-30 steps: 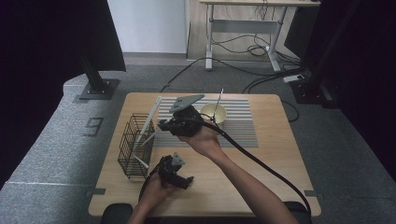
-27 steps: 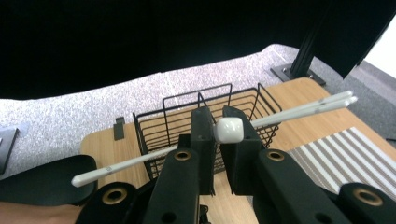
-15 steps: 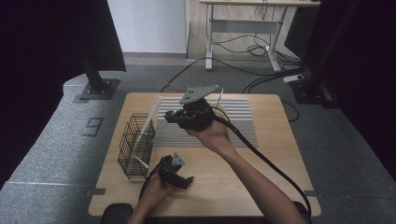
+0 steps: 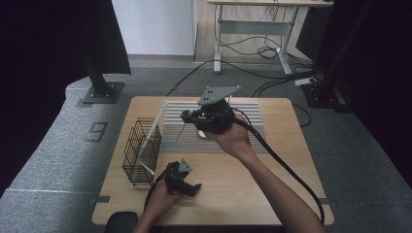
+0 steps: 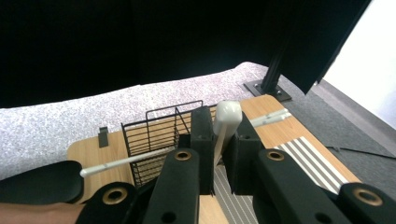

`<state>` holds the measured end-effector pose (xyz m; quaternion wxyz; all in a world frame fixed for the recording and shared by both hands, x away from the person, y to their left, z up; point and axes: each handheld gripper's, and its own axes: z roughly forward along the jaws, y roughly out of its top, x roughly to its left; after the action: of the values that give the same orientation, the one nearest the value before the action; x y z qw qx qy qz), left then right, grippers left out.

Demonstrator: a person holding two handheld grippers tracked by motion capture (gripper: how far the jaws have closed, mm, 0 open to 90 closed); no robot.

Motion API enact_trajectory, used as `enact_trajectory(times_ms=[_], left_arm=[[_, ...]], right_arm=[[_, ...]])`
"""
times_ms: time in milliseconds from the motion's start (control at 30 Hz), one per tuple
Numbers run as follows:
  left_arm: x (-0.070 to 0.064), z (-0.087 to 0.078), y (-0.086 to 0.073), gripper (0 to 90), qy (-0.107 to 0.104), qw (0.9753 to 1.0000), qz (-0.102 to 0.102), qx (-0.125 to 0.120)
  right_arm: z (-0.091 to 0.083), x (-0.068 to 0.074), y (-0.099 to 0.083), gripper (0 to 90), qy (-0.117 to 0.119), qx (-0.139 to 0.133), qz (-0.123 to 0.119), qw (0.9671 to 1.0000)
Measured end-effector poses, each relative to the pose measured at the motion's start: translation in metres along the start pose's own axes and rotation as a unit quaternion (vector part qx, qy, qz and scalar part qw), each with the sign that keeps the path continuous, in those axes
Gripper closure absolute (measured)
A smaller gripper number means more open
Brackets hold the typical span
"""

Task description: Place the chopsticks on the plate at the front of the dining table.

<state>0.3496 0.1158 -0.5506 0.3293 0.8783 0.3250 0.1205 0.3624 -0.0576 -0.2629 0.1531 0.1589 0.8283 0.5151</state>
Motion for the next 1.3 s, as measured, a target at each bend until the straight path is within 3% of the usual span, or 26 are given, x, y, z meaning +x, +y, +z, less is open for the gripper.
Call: enact_trajectory(times_ms=[367,700,900,1033,1200,1300], left_arm=[[0.002,0.0,0.0,0.0,-0.007,1.0,0.007,0.001],[0.002,-0.001,0.003,0.8,-0.006,0.9999,0.011,0.009],[-0.003,-0.012,0.008,7.4,-0.002,0.9996,0.025,-0.015],[-0.002,-0.021,0.011,10.6,-0.024,0.9985,0.022,-0.043],[-0.001,-0.03,0.014,11.3,-0.064,0.9952,0.017,-0.072],[-0.004,-0.034,0.016,16.0,-0.078,0.9929,0.031,-0.084]], right_arm=[[-0.018,-0.01,-0.012,83.1,-0.025,0.004,0.0,0.9997],[-0.033,-0.017,-0.036,83.0,-0.049,0.014,0.002,0.9987],[-0.036,-0.015,-0.053,83.1,-0.043,0.013,0.006,0.9989],[-0.037,-0.014,-0.065,83.0,-0.042,0.016,0.006,0.999],[-0.038,-0.012,-0.078,83.0,-0.034,0.015,0.017,0.9992],[-0.037,-0.007,-0.086,83.0,-0.023,0.016,0.02,0.9994]])
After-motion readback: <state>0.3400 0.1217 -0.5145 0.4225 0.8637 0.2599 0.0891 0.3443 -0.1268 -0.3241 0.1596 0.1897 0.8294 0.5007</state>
